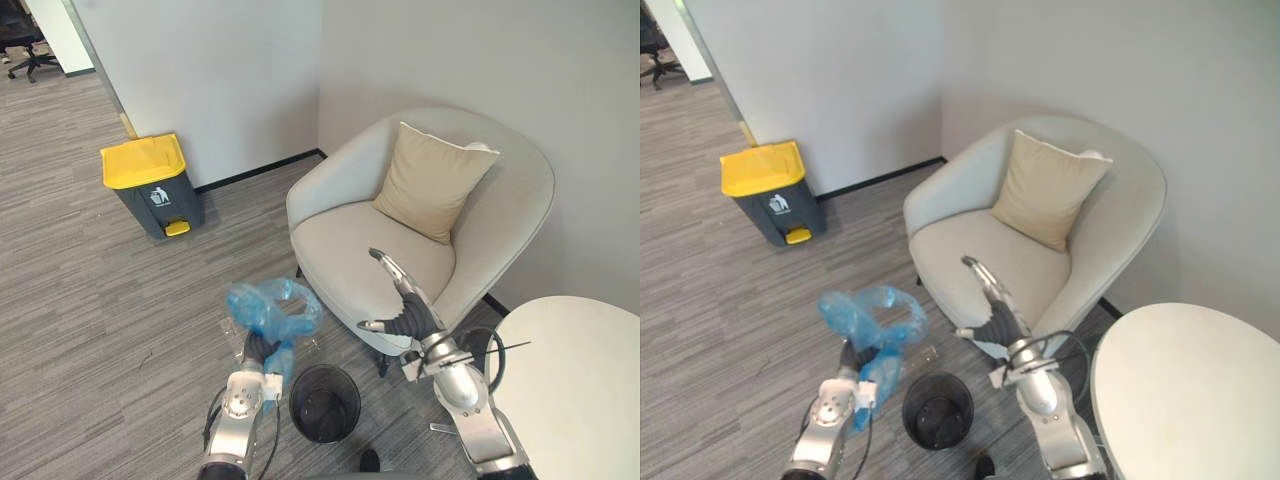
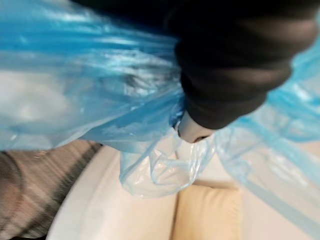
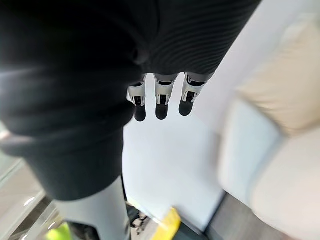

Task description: Gather rubbish on tea table into small bin, then transfer packed bag to large trash can.

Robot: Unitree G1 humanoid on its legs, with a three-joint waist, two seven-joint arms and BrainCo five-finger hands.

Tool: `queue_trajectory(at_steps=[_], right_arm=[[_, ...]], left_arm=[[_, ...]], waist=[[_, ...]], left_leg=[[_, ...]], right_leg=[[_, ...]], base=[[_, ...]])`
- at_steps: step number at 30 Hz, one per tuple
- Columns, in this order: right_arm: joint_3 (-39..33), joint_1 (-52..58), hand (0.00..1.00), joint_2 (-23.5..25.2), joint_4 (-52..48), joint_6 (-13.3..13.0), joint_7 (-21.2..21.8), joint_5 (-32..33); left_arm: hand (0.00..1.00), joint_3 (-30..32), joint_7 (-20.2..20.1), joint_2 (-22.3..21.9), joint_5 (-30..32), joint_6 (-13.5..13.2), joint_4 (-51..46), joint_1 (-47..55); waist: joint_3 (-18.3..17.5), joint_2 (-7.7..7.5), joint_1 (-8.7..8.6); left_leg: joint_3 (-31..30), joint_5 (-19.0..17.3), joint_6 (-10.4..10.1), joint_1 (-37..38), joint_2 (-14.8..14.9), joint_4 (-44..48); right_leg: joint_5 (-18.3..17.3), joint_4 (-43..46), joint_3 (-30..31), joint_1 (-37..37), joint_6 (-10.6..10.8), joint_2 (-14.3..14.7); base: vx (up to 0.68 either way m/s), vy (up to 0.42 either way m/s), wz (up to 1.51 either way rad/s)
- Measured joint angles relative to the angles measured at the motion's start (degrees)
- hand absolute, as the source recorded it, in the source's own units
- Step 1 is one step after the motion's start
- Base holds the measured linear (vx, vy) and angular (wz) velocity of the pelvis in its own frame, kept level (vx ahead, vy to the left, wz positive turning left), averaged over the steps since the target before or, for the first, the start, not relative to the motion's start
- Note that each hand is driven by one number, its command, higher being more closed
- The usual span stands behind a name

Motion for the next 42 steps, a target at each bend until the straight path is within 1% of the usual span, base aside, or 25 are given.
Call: queue_trajectory(at_steps=[1,3,4,5,6,7,8,10,13,14,19,25,28,30,32,33,34,35,36,37,38,39,40,41,42], right_arm=[[-0.3,0.0,0.00,0.4,2.3,0.0,0.2,0.7],[-1.2,0.1,0.00,2.0,12.3,0.3,2.5,6.5],[-1.3,0.2,0.00,2.2,14.2,0.4,2.8,7.1],[-1.4,0.3,0.00,2.5,18.8,1.2,4.2,10.2],[-1.4,0.3,0.00,2.8,20.8,1.6,4.9,12.0],[-2.0,0.3,0.00,3.7,25.3,2.1,5.8,14.4],[-2.2,0.3,0.00,4.0,27.2,2.2,6.1,15.7],[-2.5,0.1,0.00,4.5,35.0,2.9,6.5,20.9],[-2.7,0.0,0.00,5.3,40.4,3.6,6.4,24.7],[-2.7,-0.1,0.00,5.8,42.3,3.8,6.2,26.0],[-2.6,-0.1,0.00,6.0,44.8,4.1,5.8,29.0],[-3.0,-0.1,0.00,6.0,45.9,4.4,4.9,29.1],[-3.0,-0.8,0.00,6.0,46.1,4.4,4.4,29.2],[-2.9,-2.5,0.00,6.2,46.1,4.4,3.9,29.0],[-2.9,-5.3,0.00,6.4,46.0,4.4,3.4,28.8],[-2.8,-6.0,0.00,6.9,45.9,4.4,3.1,28.8],[-2.4,-8.3,0.00,6.8,45.6,4.4,2.7,28.7],[-2.4,-9.3,0.00,6.2,45.6,4.4,2.5,28.6],[-2.4,-9.5,0.00,6.3,45.6,4.4,2.3,28.3],[-2.3,-9.3,0.00,6.8,45.7,4.5,2.2,27.4],[-2.3,-9.1,0.00,7.5,45.7,4.4,2.1,26.5],[-1.8,-9.4,0.00,8.0,45.6,4.3,2.1,26.1],[-1.7,-9.3,0.00,8.0,45.6,4.3,2.1,26.0],[-1.6,-10.3,0.00,8.0,45.7,4.2,2.0,25.9],[-1.9,-12.4,0.00,7.4,45.7,4.2,1.5,25.7]], left_arm=[[1.00,0.0,0.0,0.4,0.0,0.0,0.6,0.4],[1.00,0.0,-0.3,1.1,-0.7,-0.1,3.0,1.4],[1.00,0.1,-0.3,1.2,-0.8,-0.1,3.5,1.6],[1.00,0.4,-0.6,1.2,-1.7,-0.1,4.7,2.0],[1.00,0.6,-0.7,1.2,-2.5,-0.1,5.2,2.1],[1.00,1.3,-1.1,1.2,-3.6,-0.1,6.9,2.2],[1.00,1.7,-1.3,1.1,-3.9,-0.2,7.7,2.2],[1.00,2.2,-1.5,1.0,-4.7,-0.2,11.2,2.3],[1.00,2.3,-1.4,1.1,-4.7,-0.5,14.0,2.8],[1.00,2.3,-1.5,1.1,-5.1,-1.1,15.7,2.9],[1.00,2.3,-1.5,1.0,-5.8,-1.7,18.8,4.0],[1.00,2.2,-1.5,1.0,-5.8,-2.2,21.3,3.9],[1.00,2.3,-1.3,1.0,-5.8,-2.3,22.1,3.7],[1.00,2.5,-1.0,1.2,-5.8,-2.4,22.1,3.2],[1.00,3.5,-0.4,1.6,-6.3,-2.4,22.1,1.2],[1.00,4.1,-0.1,1.7,-6.8,-2.4,22.1,-0.1],[1.00,4.4,0.0,1.8,-6.9,-2.4,21.8,-2.0],[1.00,4.4,0.0,1.8,-6.9,-2.4,21.5,-2.9],[1.00,4.1,-0.1,2.0,-6.9,-2.4,21.4,-3.7],[1.00,3.5,-0.1,2.7,-6.9,-2.4,20.8,-4.2],[1.00,3.4,-0.1,3.3,-6.9,-2.4,19.8,-4.1],[1.00,3.4,-0.1,4.2,-6.9,-2.5,18.6,-3.5],[1.00,3.4,-0.1,4.4,-6.9,-2.5,18.5,-3.5],[1.00,3.6,0.0,4.8,-6.9,-2.5,18.0,-3.9],[1.00,4.2,0.0,4.4,-6.9,-2.2,17.7,-4.1]], waist=[[0.0,0.03,-0.01],[0.2,0.31,-0.15],[0.3,0.35,-0.15],[0.3,0.42,-0.12],[0.3,0.43,-0.12],[0.3,0.43,-0.12],[0.3,0.42,-0.12],[0.3,0.40,-0.08],[0.4,0.34,-0.09],[0.4,0.33,-0.08],[0.4,0.22,-0.12],[1.3,-0.20,-0.13],[1.9,-0.54,-0.03],[3.0,-1.19,0.24],[5.1,-2.40,0.32],[5.8,-2.99,0.25],[6.4,-2.70,0.28],[7.3,-1.55,0.21],[7.7,-1.83,0.14],[8.0,-2.15,0.26],[7.8,-2.67,0.15],[6.6,-4.55,0.41],[6.5,-4.77,0.45],[6.3,-5.69,0.57],[7.6,-4.23,0.82]], left_leg=[[0.0,-0.1,0.0,0.0,0.0,0.3],[0.0,-0.2,0.0,0.0,0.0,0.3],[0.0,-0.2,0.0,0.0,0.0,0.3],[0.0,-0.2,0.0,0.0,0.0,0.3],[0.0,-0.2,-0.1,0.0,0.0,0.3],[-0.1,-0.2,-0.1,0.0,0.0,0.3],[-0.1,-0.2,-0.1,0.0,0.0,0.3],[-0.1,-0.2,0.0,0.0,-0.1,0.3],[-0.1,-0.2,0.0,0.1,-0.1,0.3],[0.0,-0.2,0.0,0.1,-0.1,0.3],[0.2,-0.2,0.0,0.2,-0.2,0.6],[0.0,-0.4,0.1,0.1,-0.2,1.9],[1.5,-0.4,0.1,-0.4,-0.5,2.3],[3.5,-0.6,0.5,-1.8,-0.8,3.4],[5.2,-2.0,1.3,-5.3,-0.7,7.7],[5.7,-3.1,2.0,-8.4,-0.4,11.4],[5.7,-3.7,3.1,-12.7,1.4,15.6],[5.9,-4.1,3.6,-13.4,2.7,15.9],[5.7,-4.0,3.7,-13.4,2.7,16.1],[4.4,-4.0,3.7,-13.5,2.4,16.8],[3.0,-3.9,3.8,-14.1,2.0,17.8],[1.4,-3.5,3.9,-16.3,1.2,20.4],[1.1,-3.5,3.9,-17.2,1.2,21.3],[0.0,-3.5,3.9,-19.7,1.5,24.1],[-1.3,-2.9,3.1,-21.0,2.3,25.6]], right_leg=[[0.0,0.0,0.0,0.0,0.0,0.0],[0.0,0.0,0.1,0.0,0.0,0.0],[0.0,0.0,0.1,-0.1,0.0,0.0],[0.0,-0.1,0.0,-0.1,0.0,0.0],[0.0,-0.1,0.0,-0.1,0.0,0.0],[0.0,-0.1,0.0,-0.1,0.0,0.0],[0.0,-0.1,0.0,-0.1,0.0,0.0],[0.0,-0.1,-0.2,-0.1,0.0,-0.1],[0.0,-0.1,-0.2,-0.1,0.0,-0.2],[0.0,0.0,-0.1,-0.1,0.0,-0.2],[0.0,0.2,0.2,-0.1,0.0,-0.2],[-0.3,1.6,0.2,-0.3,0.0,-0.6],[-0.5,3.2,1.9,-2.5,0.1,-0.8],[0.2,4.1,4.2,-4.7,0.1,-0.9],[1.7,5.3,6.0,-8.1,0.4,-1.3],[2.8,6.4,6.7,-10.5,1.2,-1.6],[6.6,7.4,8.5,-14.0,5.5,-1.0],[4.3,11.8,8.2,-15.2,5.2,-0.9],[-1.1,20.8,7.9,-16.7,3.0,-1.3],[-8.7,34.3,7.3,-17.7,2.0,-2.4],[-12.3,42.9,7.2,-17.0,2.7,-3.5],[-14.9,50.6,7.6,-14.8,4.5,-5.6],[-15.3,51.4,7.7,-14.3,5.0,-5.9],[-17.2,51.5,8.6,-13.5,6.0,-6.1],[-17.7,49.3,8.4,-13.3,6.3,-3.9]], base=[[-0.03,-0.015,-0.01],[0.00,0.000,0.00],[0.00,0.000,0.00],[0.00,0.000,0.00],[0.00,0.000,0.00],[0.00,0.000,0.00],[0.00,0.000,0.00],[0.00,0.000,0.00],[0.00,0.000,0.00],[0.00,0.000,0.00],[-0.02,-0.005,-0.02],[-0.05,-0.006,0.00],[-0.09,0.013,-0.26],[-0.07,0.018,-0.52],[-0.11,0.011,-0.45],[-0.25,0.039,-0.50],[-0.27,0.031,-0.41],[-0.28,0.066,-0.27],[-0.18,0.004,0.20],[-0.14,-0.017,0.49],[-0.11,-0.168,0.78],[-0.06,-0.145,0.65],[-0.12,-0.208,0.60],[-0.21,-0.174,0.37],[-0.21,-0.174,0.28]])
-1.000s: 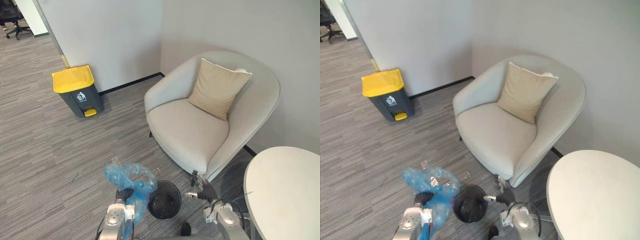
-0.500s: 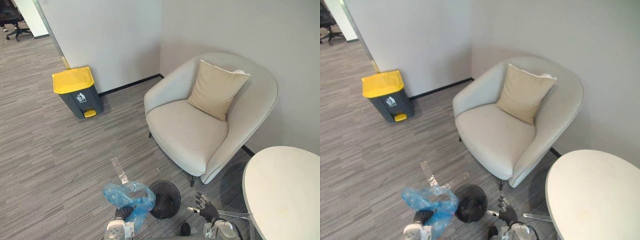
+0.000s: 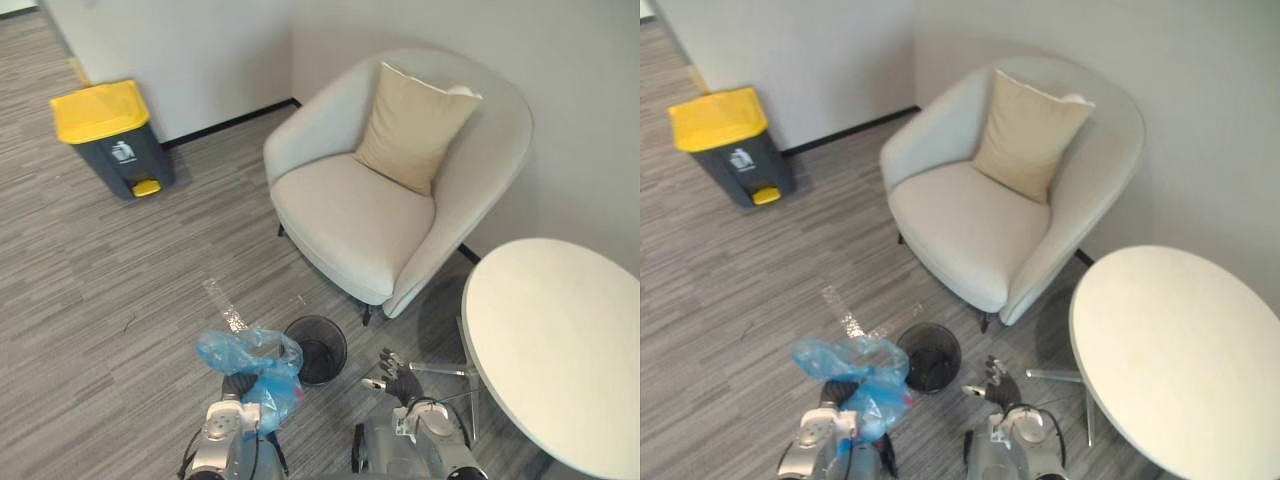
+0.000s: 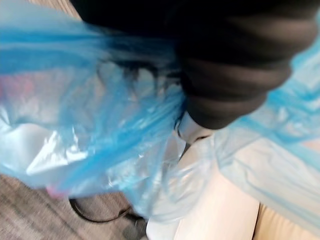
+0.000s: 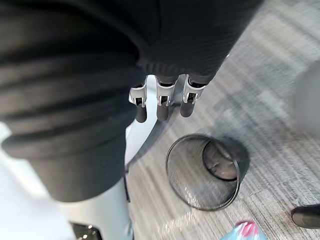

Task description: Gather rubbish on tea table into small bin, then transfer packed bag to large trash can.

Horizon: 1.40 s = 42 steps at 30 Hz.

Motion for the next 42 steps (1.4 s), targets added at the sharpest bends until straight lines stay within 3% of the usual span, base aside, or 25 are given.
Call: queue_trajectory(at_steps=[1,2,4,5,6,8,9,10,12,13,16,18,19,21,22,23,26,31,34,35,36,38,39,41,42], right_arm=[[-0.1,-0.3,0.00,-0.2,0.0,0.0,-0.1,-0.2],[0.0,-0.6,0.00,-1.1,0.0,-0.1,-0.9,-0.8],[0.7,-2.0,0.00,-1.4,-0.1,-0.4,-2.0,-1.3],[0.7,-2.6,0.00,-1.8,-0.1,-0.4,-2.4,-1.4],[0.6,-2.8,0.00,-2.2,-0.1,-0.5,-3.1,-1.4],[0.6,-1.0,0.00,-2.1,-0.1,-0.5,-3.2,-1.4],[0.4,0.4,0.00,-2.1,0.1,-0.3,-3.2,-1.4],[-0.2,0.7,0.00,-2.0,0.1,-0.3,-3.2,-1.4],[-2.6,1.2,0.00,-1.9,1.1,-0.3,-3.3,-1.4],[-3.0,1.5,0.00,-2.0,1.5,-0.3,-3.3,-1.4],[-4.6,4.5,0.00,-2.0,2.1,-0.3,-3.2,-1.6],[-5.1,6.1,0.00,-1.8,2.3,0.3,-3.2,-2.6],[-5.3,6.7,0.00,-1.6,2.3,0.4,-3.2,-3.2],[-6.1,7.8,0.00,-1.6,2.3,0.4,-3.2,-3.6],[-6.9,7.7,0.00,-0.8,2.8,0.5,-3.3,-3.6],[-7.1,8.2,0.00,-0.2,2.8,0.4,-3.4,-3.6],[-6.9,8.4,0.00,0.3,2.9,0.4,-4.1,-3.7],[-6.9,8.8,0.00,0.5,4.6,0.4,-4.7,-3.7],[-7.0,8.8,0.00,0.7,4.9,0.3,-5.0,-3.7],[-7.3,9.0,0.00,0.7,4.9,0.3,-5.3,-3.7],[-7.5,9.1,0.00,0.8,4.9,0.4,-5.5,-3.6],[-9.1,9.2,0.00,0.0,5.1,0.5,-5.7,-3.6],[-9.4,8.6,0.00,-0.2,5.6,0.8,-6.3,-3.7],[-9.4,7.2,0.00,0.3,5.6,0.9,-6.7,-3.7],[-9.4,6.4,0.00,0.8,5.5,0.9,-6.8,-3.8]], left_arm=[[1.00,0.1,0.0,-0.3,0.0,0.0,0.0,0.1],[1.00,0.0,0.2,-1.9,0.0,-0.1,-0.2,1.0],[1.00,-0.5,0.2,-1.8,0.0,-0.2,-1.2,0.7],[1.00,-0.8,0.4,-2.2,0.0,-0.1,-1.0,-0.3],[1.00,-1.2,0.7,-2.6,0.0,-0.1,-1.1,0.1],[1.00,-2.0,0.9,-2.7,0.0,-0.1,-1.2,0.9],[1.00,-2.1,1.1,-2.3,0.0,-0.1,-1.2,1.3],[1.00,-2.1,1.2,-2.2,0.0,-0.1,-1.1,1.4],[1.00,-4.2,1.1,-2.1,0.0,-0.1,-1.0,2.0],[1.00,-4.5,1.1,-2.1,0.0,-0.1,-1.0,2.3],[1.00,-4.3,1.1,-3.2,0.0,-0.1,-0.6,3.5],[1.00,-4.3,1.0,-3.7,0.1,0.0,1.3,3.3],[1.00,-4.3,1.0,-3.7,0.2,0.0,2.1,2.9],[1.00,-4.3,1.0,-3.8,0.3,0.0,3.3,2.9],[1.00,-4.2,0.9,-3.4,0.3,0.1,4.4,2.9],[1.00,-4.2,0.9,-3.1,0.4,0.2,5.1,3.5],[1.00,-4.3,0.9,-3.2,1.3,0.4,6.7,4.6],[1.00,-4.3,1.0,-3.5,1.5,0.5,7.0,5.3],[1.00,-4.4,1.1,-3.2,2.4,0.5,7.6,4.8],[1.00,-4.5,1.1,-3.0,2.5,0.5,7.8,4.1],[1.00,-5.3,1.1,-3.0,2.5,0.5,7.8,3.2],[1.00,-7.4,1.0,-3.2,2.5,0.4,7.7,1.0],[1.00,-7.3,1.1,-3.2,2.6,0.5,7.8,0.7],[1.00,-6.3,1.1,-2.8,2.8,0.5,7.8,1.7],[1.00,-6.3,1.2,-2.1,2.8,0.6,7.8,2.8]], waist=[[0.1,0.47,0.16],[-0.4,2.20,1.35],[0.2,1.17,2.23],[1.2,2.26,2.34],[2.8,5.22,1.57],[2.9,5.58,1.53],[3.0,5.58,1.57],[3.2,4.67,1.47],[3.2,4.67,0.98],[3.1,4.83,0.90],[2.0,6.71,0.65],[1.3,7.80,-0.68],[1.0,7.85,-1.03],[-0.2,8.64,-1.34],[-0.8,7.83,-1.29],[-1.4,7.37,-1.38],[-2.2,7.06,-1.34],[-3.8,6.78,-1.23],[-4.2,6.14,-1.11],[-4.5,5.67,-1.27],[-4.7,5.25,-1.80],[-4.5,5.57,-2.56],[-4.4,5.84,-2.07],[-4.2,5.40,-1.09],[-4.2,5.24,-0.97]], left_leg=[[-0.4,0.3,-0.2,0.0,0.3,-0.5],[-0.3,3.1,-0.6,-0.2,2.0,-3.7],[0.1,5.3,-1.1,-2.3,2.2,-4.0],[-0.9,6.7,-1.5,-3.7,3.6,-3.5],[-3.8,9.4,-2.4,-3.5,6.1,-5.1],[-4.8,10.7,-2.7,-2.5,6.8,-8.3],[-5.3,8.0,-5.0,-2.3,6.7,-10.5],[-5.6,6.5,-4.5,-3.1,6.3,-9.2],[-7.0,3.9,-0.1,-7.8,4.8,4.6],[-6.8,2.7,0.6,-7.8,4.6,7.8],[-4.6,-5.8,-0.3,-0.4,3.3,15.1],[-4.4,-8.3,-1.5,7.5,2.0,9.5],[-4.0,-8.9,-2.3,10.9,0.5,2.1],[-3.2,-9.0,-2.5,14.5,-0.4,-9.1],[-2.5,-7.4,-2.4,15.4,-1.3,-13.1],[-2.5,-6.6,-1.9,15.2,-2.2,-14.5],[-2.1,-6.6,-1.2,15.2,-3.4,-14.1],[-3.9,-6.4,-0.8,15.2,-4.4,-14.5],[-7.2,-5.6,-0.7,14.9,-4.9,-16.2],[-5.9,-5.7,-0.2,13.7,-4.7,-16.2],[0.0,-5.3,1.8,11.8,-2.8,-15.1],[10.3,-4.1,3.2,9.5,1.1,-11.8],[12.0,-3.1,0.0,9.4,1.6,-11.5],[12.0,-3.8,-1.3,10.4,1.0,-11.5],[11.9,-5.0,-1.5,11.5,0.2,-11.3]], right_leg=[[0.0,-0.9,0.1,0.2,0.0,0.5],[-2.2,-7.7,0.5,3.4,-2.0,2.7],[-6.9,-13.9,-0.3,4.3,-5.1,2.9],[-7.6,-18.1,-1.0,5.7,-6.8,4.5],[-4.7,-21.2,-3.5,7.9,-8.8,8.0],[-4.2,-20.4,-4.6,7.8,-9.6,9.3],[-3.8,-20.6,-6.0,6.8,-11.0,9.1],[-3.5,-21.2,-6.4,6.5,-12.4,8.7],[0.6,-24.7,-8.4,4.2,-14.8,7.2],[1.7,-26.0,-8.4,4.2,-14.7,7.2],[6.9,-31.2,-8.8,4.1,-13.7,7.1],[8.5,-32.7,-9.6,3.8,-12.7,7.0],[9.4,-33.4,-10.2,3.3,-12.1,6.7],[12.2,-36.8,-11.0,3.2,-11.1,7.0],[13.9,-39.1,-10.7,3.6,-10.2,6.5],[16.3,-42.4,-10.6,4.7,-9.8,6.2],[19.1,-45.9,-10.3,6.2,-9.0,5.3],[20.5,-49.5,-11.8,8.5,-8.5,4.4],[20.0,-50.9,-16.3,10.1,-8.2,3.5],[19.6,-51.1,-19.2,10.2,-7.9,2.7],[19.1,-51.4,-23.2,10.1,-7.3,1.4],[19.4,-51.0,-27.7,10.1,-6.9,0.0],[19.2,-50.3,-29.0,10.1,-6.5,-0.2],[19.3,-50.3,-29.0,11.1,-6.3,-0.7],[18.7,-49.7,-29.1,12.1,-5.0,-1.8]], base=[[-0.24,-0.100,-0.02],[-0.20,-0.106,-0.15],[-0.34,-0.249,-0.09],[-0.48,-0.282,0.15],[-0.35,-0.181,0.18],[-0.33,-0.161,0.35],[-0.38,-0.170,0.41],[-0.37,-0.127,0.39],[-0.32,-0.114,0.25],[-0.26,-0.082,0.08],[-0.13,-0.003,0.11],[-0.10,0.078,0.46],[-0.15,0.102,0.38],[-0.20,0.148,0.17],[-0.18,0.163,0.04],[-0.12,0.120,-0.02],[-0.10,0.120,-0.09],[-0.02,0.058,0.20],[0.04,-0.003,0.72],[0.05,0.017,1.26],[0.07,0.057,1.57],[0.08,0.120,1.51],[0.10,0.166,0.85],[0.11,0.197,0.16],[0.11,0.212,0.06]])
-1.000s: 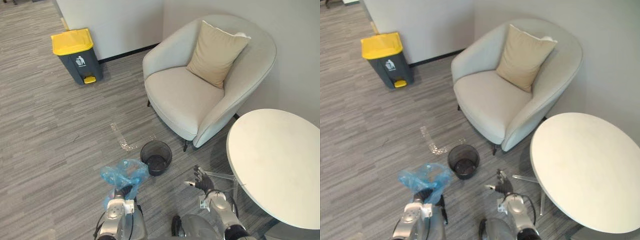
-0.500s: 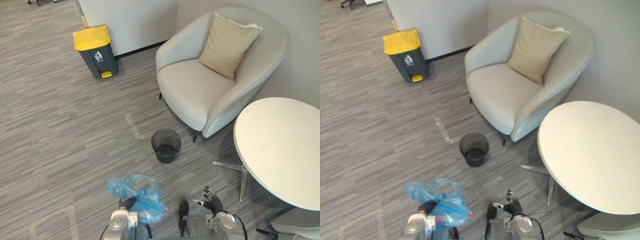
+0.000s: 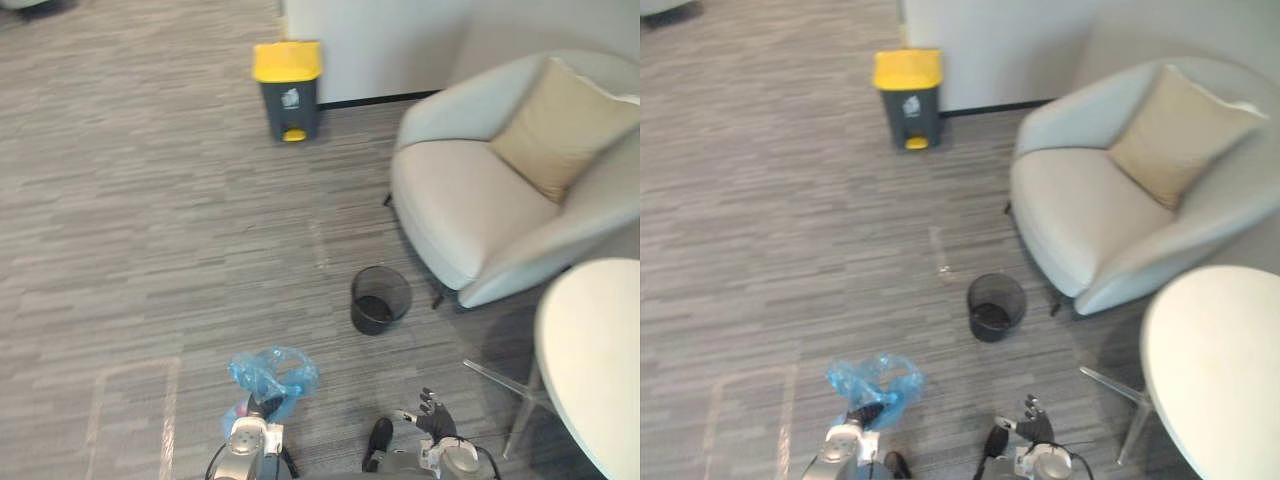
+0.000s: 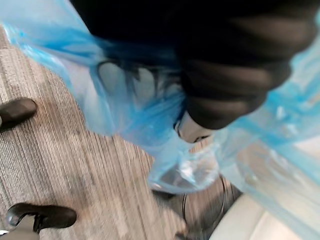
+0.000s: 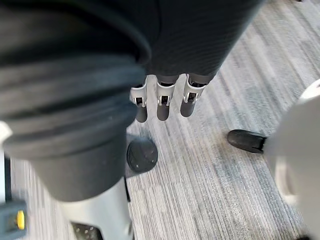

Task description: Gather rubbish on tea table into small bin, then transfer packed bag to large trash can.

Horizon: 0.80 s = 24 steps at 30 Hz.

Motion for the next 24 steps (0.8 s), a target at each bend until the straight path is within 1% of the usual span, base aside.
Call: queue_trajectory(at_steps=[1,2,3,4,5,6,7,8,10,11,12,13,14,15,16,17,18,19,20,21,22,23,24], right_arm=[[0.1,-0.3,0.00,0.1,-0.1,0.0,0.0,-0.2],[0.5,-0.8,0.00,0.1,0.0,0.1,0.0,-1.0],[0.5,-1.0,0.00,0.2,0.0,0.2,0.0,-1.4],[0.7,-1.0,0.00,0.3,-0.2,0.2,-0.1,-2.0],[0.8,-0.2,0.00,0.2,-0.7,0.3,-0.2,-2.1],[1.0,0.5,0.00,0.0,-0.8,0.6,-0.5,-2.1],[0.7,0.6,0.00,0.0,-1.6,0.6,-0.5,-2.1],[0.5,-0.2,0.00,0.1,-1.6,0.6,-0.7,-2.2],[1.3,-0.7,0.00,0.0,-1.4,0.6,-0.9,-2.1],[1.5,-0.9,0.00,-0.2,-1.3,0.6,-0.9,-2.1],[1.5,-1.1,0.00,-0.3,-1.8,0.6,-0.8,-1.9],[1.6,-1.2,0.00,-0.6,-2.9,0.3,-1.0,-2.1],[1.5,-1.0,0.00,-0.9,-3.3,0.2,-1.0,-2.1],[1.6,-0.2,0.00,-1.2,-3.3,0.2,-1.0,-2.1],[1.5,0.9,0.00,-1.5,-3.4,0.1,-0.9,-2.1],[0.0,0.3,0.00,-2.5,-3.3,0.1,-0.8,-2.0],[-1.3,0.1,0.00,-2.5,-3.4,0.0,-0.8,-1.9],[-1.6,0.0,0.00,-2.6,-3.3,0.2,-0.8,-1.9],[-1.6,0.4,0.00,-2.3,-3.1,0.4,-0.7,-1.9],[-1.6,1.1,0.00,-1.2,-3.1,0.9,-0.7,-1.9],[-1.9,1.5,0.00,-0.6,-3.5,0.8,-0.7,-1.8],[-2.2,1.7,0.00,-0.1,-3.4,0.7,-0.8,-1.7],[-2.2,1.4,0.00,0.2,-3.4,0.6,-0.8,-1.4]], left_arm=[[1.00,0.0,0.0,0.2,0.0,0.0,0.0,0.6],[1.00,0.2,0.0,0.1,0.0,0.0,-0.1,1.3],[1.00,0.4,0.0,0.0,-0.3,0.0,-0.1,1.8],[1.00,0.5,0.0,0.2,-0.4,0.0,-0.1,2.7],[1.00,0.5,0.0,0.2,-0.4,0.0,-0.4,3.2],[1.00,0.4,0.1,0.2,-0.5,0.0,-0.7,3.4],[1.00,0.3,0.3,0.3,-0.5,0.0,-1.3,3.6],[1.00,0.5,0.4,0.9,-0.5,0.1,-1.3,3.8],[1.00,1.1,0.5,1.6,-0.5,0.3,-1.1,3.7],[1.00,1.2,0.7,1.6,-0.5,0.5,-0.9,3.0],[1.00,1.2,0.7,1.4,-0.5,0.5,-0.5,2.0],[1.00,1.2,0.8,1.2,-0.5,0.5,-0.4,1.3],[1.00,1.2,0.8,1.2,-0.4,0.5,0.1,0.3],[1.00,1.2,0.8,1.3,-0.4,0.4,0.1,0.1],[1.00,1.2,0.7,1.3,-0.3,0.3,0.2,0.1],[1.00,1.6,0.8,0.1,-0.3,0.3,1.1,-0.4],[1.00,1.4,0.7,0.1,-0.2,0.2,1.1,-1.6],[1.00,1.4,0.6,0.0,-0.1,0.2,1.1,-2.1],[1.00,1.8,0.5,-0.1,0.1,0.2,1.0,-2.4],[1.00,2.3,0.3,-0.4,0.3,0.2,0.4,-2.2],[1.00,2.5,0.3,-0.4,0.4,0.1,-0.4,-2.0],[1.00,2.6,0.3,-0.5,0.7,0.0,-1.6,-1.8],[1.00,2.6,0.1,-1.1,0.7,-0.2,-2.7,-1.8]], waist=[[0.1,0.08,0.10],[0.2,0.34,0.40],[0.3,0.28,0.45],[0.4,-0.05,0.44],[0.5,-0.53,0.15],[1.0,-0.85,-0.55],[1.3,-0.65,-0.62],[1.5,-0.32,-0.75],[1.7,-0.04,-0.70],[2.1,0.32,-0.93],[2.5,0.92,-1.46],[3.0,1.33,-2.20],[3.5,1.37,-3.09],[3.3,1.01,-3.44],[3.1,0.44,-3.74],[2.9,3.44,-3.53],[3.1,3.31,-3.66],[3.5,3.25,-3.75],[4.5,3.19,-3.65],[5.4,2.74,-3.67],[5.7,1.89,-3.52],[5.6,0.52,-3.27],[5.1,-0.74,-2.54]], left_leg=[[0.0,-0.8,0.2,0.3,-0.3,0.4],[-0.1,-2.6,0.8,0.3,-0.7,1.4],[-0.3,-4.4,1.2,0.4,-1.2,2.4],[-1.9,-6.5,1.6,0.5,-2.7,3.7],[-4.1,-8.0,2.4,1.0,-4.7,4.1],[-6.1,-8.8,3.9,2.3,-6.4,4.0],[-7.7,-9.5,4.3,3.6,-6.7,4.0],[-8.2,-10.3,4.4,5.1,-6.2,3.9],[-9.4,-11.2,4.2,6.9,-5.0,3.3],[-10.9,-11.4,4.2,8.8,-4.6,1.6],[-12.6,-11.3,4.1,10.4,-4.3,-0.3],[-13.7,-11.3,4.1,11.5,-3.9,-1.3],[-15.0,-11.3,4.0,13.5,-3.8,-2.1],[-16.1,-11.9,2.3,15.7,-4.0,-2.1],[-17.2,-12.7,0.8,17.1,-4.0,-1.6],[-17.7,-13.3,-0.6,16.5,-1.5,2.2],[-17.9,-10.6,-3.8,12.9,-1.0,10.4],[-18.0,-6.9,-4.0,10.4,-0.8,16.9],[-18.3,-2.3,-2.8,6.7,0.5,27.9],[-16.4,-4.6,-1.2,4.0,2.3,37.2],[-14.9,-6.0,-0.5,2.3,3.0,40.2],[-13.0,-7.6,1.0,-0.4,3.1,40.9],[-11.1,-9.5,2.1,-4.9,3.0,38.2]], right_leg=[[-0.7,1.3,-0.1,-0.1,0.7,-0.7],[-3.2,5.6,-0.4,-1.1,1.6,-2.6],[-6.1,10.3,-0.1,-2.4,2.0,-4.7],[-10.1,18.0,0.6,-4.3,2.0,-8.1],[-11.5,26.6,2.3,-6.7,0.6,-12.0],[-9.9,37.3,7.1,-10.5,-2.3,-14.9],[-11.8,42.2,10.5,-13.1,-2.6,-14.7],[-16.0,45.3,12.5,-15.3,-1.6,-12.2],[-19.5,46.2,12.1,-18.2,-2.7,-6.4],[-20.5,45.5,11.1,-20.8,-3.2,-2.4],[-20.5,43.9,9.4,-23.1,-3.7,0.4],[-20.3,42.0,7.9,-24.8,-4.1,2.1],[-18.8,38.5,7.0,-26.6,-5.0,4.4],[-14.5,32.6,7.6,-26.5,-6.4,6.6],[-9.5,30.5,8.5,-25.8,-12.7,7.2],[-12.5,33.6,6.8,-25.2,-12.6,7.5],[-15.5,34.5,6.7,-24.2,-12.0,6.7],[-16.5,33.8,6.8,-22.3,-11.8,6.3],[-17.2,30.7,7.3,-17.6,-11.2,6.6],[-17.2,26.7,7.7,-11.4,-11.2,7.3],[-17.2,24.6,8.2,-7.8,-11.2,7.2],[-17.2,22.2,9.2,-4.4,-11.1,6.7],[-17.2,20.4,10.9,-1.7,-11.1,6.1]], base=[[0.13,0.288,0.11],[0.08,0.231,0.06],[0.12,0.300,0.23],[0.16,0.277,0.50],[0.24,0.325,0.85],[0.24,0.258,0.86],[0.31,0.225,0.70],[0.29,0.122,0.43],[0.41,0.066,0.43],[0.55,0.033,0.75],[0.50,0.013,0.85],[0.55,-0.011,0.99],[0.61,-0.031,0.98],[0.65,-0.042,1.04],[0.84,-0.052,0.77],[0.70,-0.056,0.68],[0.81,-0.100,0.47],[0.66,-0.113,0.42],[0.78,-0.095,0.17],[0.63,-0.038,0.08],[0.56,-0.011,0.02],[0.50,-0.007,-0.15],[0.49,0.006,-0.27]])
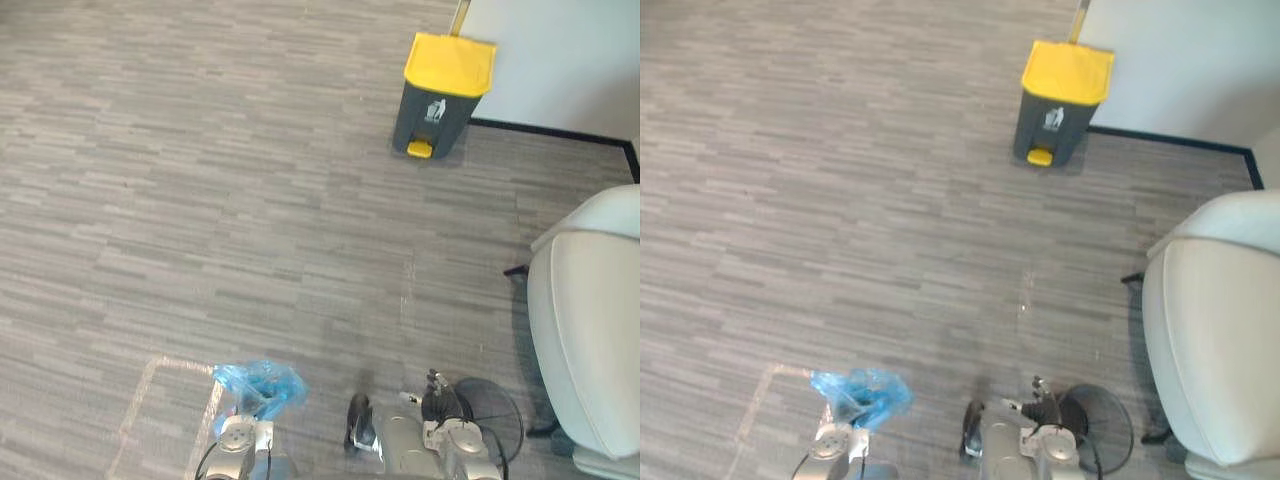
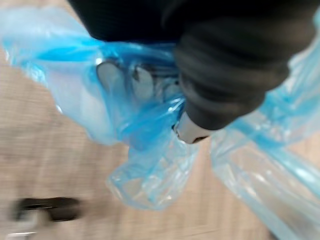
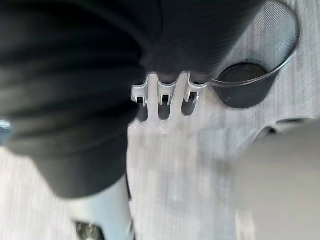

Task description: Gather rubbish on tea table into small bin, then transfer packed bag to large trash can.

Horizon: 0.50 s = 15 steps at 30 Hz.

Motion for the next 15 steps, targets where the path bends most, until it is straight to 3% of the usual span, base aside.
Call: queue_trajectory(at_steps=[3,4,5,6,7,9,12,13,15], right_arm=[[-0.2,-1.6,0.00,0.4,-0.2,-0.1,-0.1,0.1],[-0.4,-2.0,0.00,1.0,-0.2,-0.1,-0.2,0.1],[-0.3,-1.8,0.00,1.3,0.0,-0.1,-0.2,0.1],[-0.2,-0.7,0.00,0.1,-0.1,-0.2,-0.2,0.0],[0.2,-1.1,0.00,1.2,1.2,0.4,-0.2,-0.1],[0.4,-0.9,0.00,2.7,1.1,0.3,-0.1,-0.4],[1.1,-1.1,0.00,3.5,2.2,0.2,0.0,-0.7],[2.1,-1.1,0.00,3.7,2.2,0.2,0.0,-0.8],[2.7,-1.6,0.00,3.5,2.3,0.0,0.2,-1.6]], left_arm=[[1.00,0.0,-0.1,-0.5,0.4,-0.2,0.1,0.0],[1.00,0.1,-0.1,-0.5,0.7,-0.2,0.1,0.0],[1.00,0.0,-0.1,-0.6,0.7,-0.3,-0.1,0.0],[1.00,-0.7,0.0,-1.4,1.0,-0.8,-0.1,0.7],[1.00,-0.4,0.0,-0.9,1.1,-0.7,1.3,-0.1],[1.00,-0.2,0.2,0.0,1.1,-0.4,2.1,-0.2],[1.00,-0.3,0.2,0.3,1.1,-0.4,2.7,0.2],[1.00,-0.5,0.2,0.5,1.1,-0.3,3.2,0.4],[1.00,-0.7,0.2,1.3,1.2,0.0,4.3,0.3]], waist=[[0.4,-0.34,1.14],[1.1,-0.85,1.75],[1.3,-1.03,2.24],[0.2,1.40,2.79],[-0.1,0.15,3.22],[-0.5,-1.75,2.94],[-0.3,-2.02,3.43],[-0.2,-2.06,3.37],[-0.2,-2.00,2.22]], left_leg=[[-1.3,-0.8,0.5,-8.3,-0.7,-8.8],[-3.7,0.6,1.1,-11.2,-2.0,-13.4],[-6.8,5.6,0.0,-12.2,-3.9,-20.1],[-11.4,17.7,-0.5,-12.4,-3.3,-29.6],[-10.8,17.3,-0.5,-13.7,-4.1,-24.3],[-8.5,13.0,0.1,-12.2,-5.7,-23.6],[-2.2,7.6,1.2,-6.8,-6.4,-23.7],[-0.3,6.5,1.9,-3.5,-7.0,-25.4],[1.2,6.0,2.3,1.7,-7.7,-29.6]], right_leg=[[0.0,-0.8,3.5,2.8,0.0,-0.6],[-0.4,-0.6,5.4,4.4,0.7,-1.6],[-1.3,0.0,7.4,5.5,4.1,-1.8],[-3.1,0.2,10.3,5.8,7.3,-0.1],[-5.9,0.9,14.7,6.6,9.5,-2.3],[-5.9,1.7,18.1,6.3,10.2,-4.8],[-3.3,13.3,20.4,1.6,13.5,-8.1],[-1.0,20.8,20.5,-1.6,12.9,-9.5],[-4.1,28.3,17.2,-7.0,12.0,-9.9]], base=[[0.45,0.140,-0.59],[0.42,0.264,-0.80],[0.48,0.342,-0.98],[0.35,0.351,-1.07],[0.35,0.326,-0.97],[0.29,0.261,-0.71],[0.25,0.286,-0.97],[0.27,0.225,-0.89],[0.25,0.130,-0.58]])
